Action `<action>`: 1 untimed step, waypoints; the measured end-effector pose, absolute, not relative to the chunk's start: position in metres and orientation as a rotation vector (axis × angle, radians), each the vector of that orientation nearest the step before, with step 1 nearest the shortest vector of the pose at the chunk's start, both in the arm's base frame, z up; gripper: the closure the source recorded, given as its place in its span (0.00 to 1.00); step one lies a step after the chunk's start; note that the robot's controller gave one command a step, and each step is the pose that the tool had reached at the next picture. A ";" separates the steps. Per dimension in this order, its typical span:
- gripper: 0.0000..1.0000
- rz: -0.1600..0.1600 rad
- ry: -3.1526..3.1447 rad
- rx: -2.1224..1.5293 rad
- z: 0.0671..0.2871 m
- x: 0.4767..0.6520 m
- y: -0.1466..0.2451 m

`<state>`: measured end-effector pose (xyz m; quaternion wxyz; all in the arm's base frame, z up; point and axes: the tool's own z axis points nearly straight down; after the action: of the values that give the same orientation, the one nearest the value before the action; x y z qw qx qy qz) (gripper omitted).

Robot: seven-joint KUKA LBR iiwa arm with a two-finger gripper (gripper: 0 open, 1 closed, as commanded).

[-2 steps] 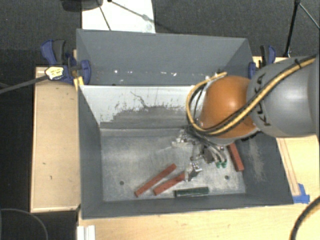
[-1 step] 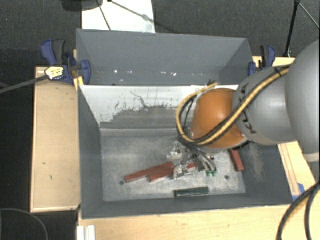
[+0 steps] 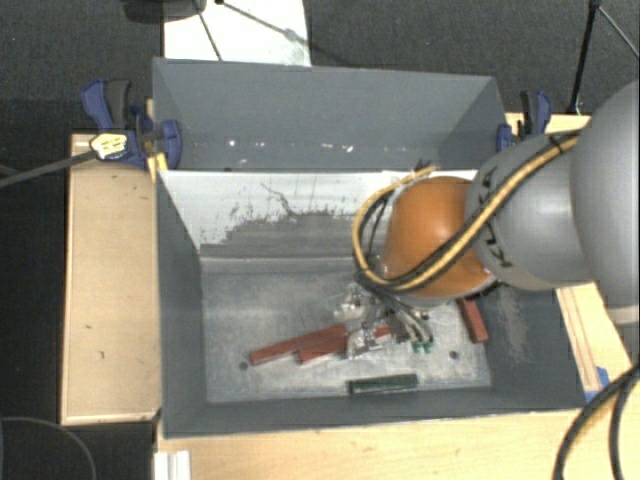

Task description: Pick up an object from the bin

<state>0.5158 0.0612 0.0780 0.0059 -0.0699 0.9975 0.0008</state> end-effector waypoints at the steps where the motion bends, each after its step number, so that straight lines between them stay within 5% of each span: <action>1: 1.00 0.001 3.136 -0.255 0.130 0.513 0.058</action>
Offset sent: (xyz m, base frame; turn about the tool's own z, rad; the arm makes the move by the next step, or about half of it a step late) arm -0.0069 -0.0080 0.1053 -0.0054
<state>0.5134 0.0580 0.1299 -0.0026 -0.0810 0.9967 0.0002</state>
